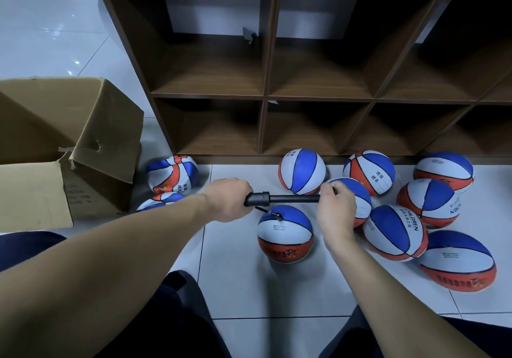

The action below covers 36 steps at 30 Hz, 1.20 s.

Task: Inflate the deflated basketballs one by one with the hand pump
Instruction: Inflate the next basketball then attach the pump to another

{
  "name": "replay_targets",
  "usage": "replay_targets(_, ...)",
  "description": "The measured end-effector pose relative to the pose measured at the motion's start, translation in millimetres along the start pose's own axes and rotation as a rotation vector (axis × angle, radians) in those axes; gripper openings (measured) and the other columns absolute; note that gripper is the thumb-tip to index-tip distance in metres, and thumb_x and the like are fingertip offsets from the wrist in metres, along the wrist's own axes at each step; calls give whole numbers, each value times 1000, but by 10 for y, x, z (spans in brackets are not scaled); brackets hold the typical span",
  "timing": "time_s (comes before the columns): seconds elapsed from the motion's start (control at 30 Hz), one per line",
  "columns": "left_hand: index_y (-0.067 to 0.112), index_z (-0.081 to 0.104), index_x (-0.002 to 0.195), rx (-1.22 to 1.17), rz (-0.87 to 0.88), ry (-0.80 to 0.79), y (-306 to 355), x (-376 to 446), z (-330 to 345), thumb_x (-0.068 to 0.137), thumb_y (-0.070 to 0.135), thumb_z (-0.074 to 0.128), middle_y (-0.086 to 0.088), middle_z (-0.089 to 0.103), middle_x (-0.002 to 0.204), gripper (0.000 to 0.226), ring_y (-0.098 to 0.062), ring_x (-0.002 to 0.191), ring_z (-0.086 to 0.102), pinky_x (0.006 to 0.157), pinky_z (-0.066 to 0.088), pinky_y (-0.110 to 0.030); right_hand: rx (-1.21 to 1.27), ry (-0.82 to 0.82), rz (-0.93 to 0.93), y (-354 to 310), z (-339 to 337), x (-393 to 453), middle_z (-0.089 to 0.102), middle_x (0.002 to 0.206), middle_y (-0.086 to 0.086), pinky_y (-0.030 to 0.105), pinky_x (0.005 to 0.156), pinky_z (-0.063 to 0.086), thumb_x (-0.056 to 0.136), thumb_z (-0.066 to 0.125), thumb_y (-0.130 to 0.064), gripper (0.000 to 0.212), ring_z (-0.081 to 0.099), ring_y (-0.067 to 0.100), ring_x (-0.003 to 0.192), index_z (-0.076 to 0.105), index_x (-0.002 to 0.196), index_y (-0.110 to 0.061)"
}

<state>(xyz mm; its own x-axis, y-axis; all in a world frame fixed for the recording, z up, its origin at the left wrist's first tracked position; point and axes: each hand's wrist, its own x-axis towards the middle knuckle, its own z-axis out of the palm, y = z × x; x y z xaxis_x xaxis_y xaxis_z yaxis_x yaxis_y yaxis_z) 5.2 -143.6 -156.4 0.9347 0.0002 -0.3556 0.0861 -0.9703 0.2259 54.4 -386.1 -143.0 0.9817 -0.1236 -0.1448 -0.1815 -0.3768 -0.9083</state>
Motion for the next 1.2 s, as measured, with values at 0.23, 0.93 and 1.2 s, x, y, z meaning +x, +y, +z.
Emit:
replay_targets(0.23,22,67,88,51,23,-34,256,-105,135,95,36,58,3,64,78,19,-25,72,63,56,41,-31,-90,-76,8,170,323,-367,52,69,1,46,68,43,99,49,-16,28,47,24,69,45,71,-14)
replay_targets(0.93,23,65,88,-60,-90,37,200,45,167,95,35,58,1,65,78,16,-25,71,64,55,40,-32,-167,-264,-93,724,53,43,73,99,-8,44,96,57,103,58,-32,13,68,18,100,69,101,-26)
replay_targets(1.2,14,60,85,-391,-316,-96,113,109,342,93,49,71,-5,70,76,38,-24,60,64,62,54,-34,-737,-506,-267,1230,225,32,40,152,-11,41,118,39,66,77,-63,105,38,19,141,38,158,-29)
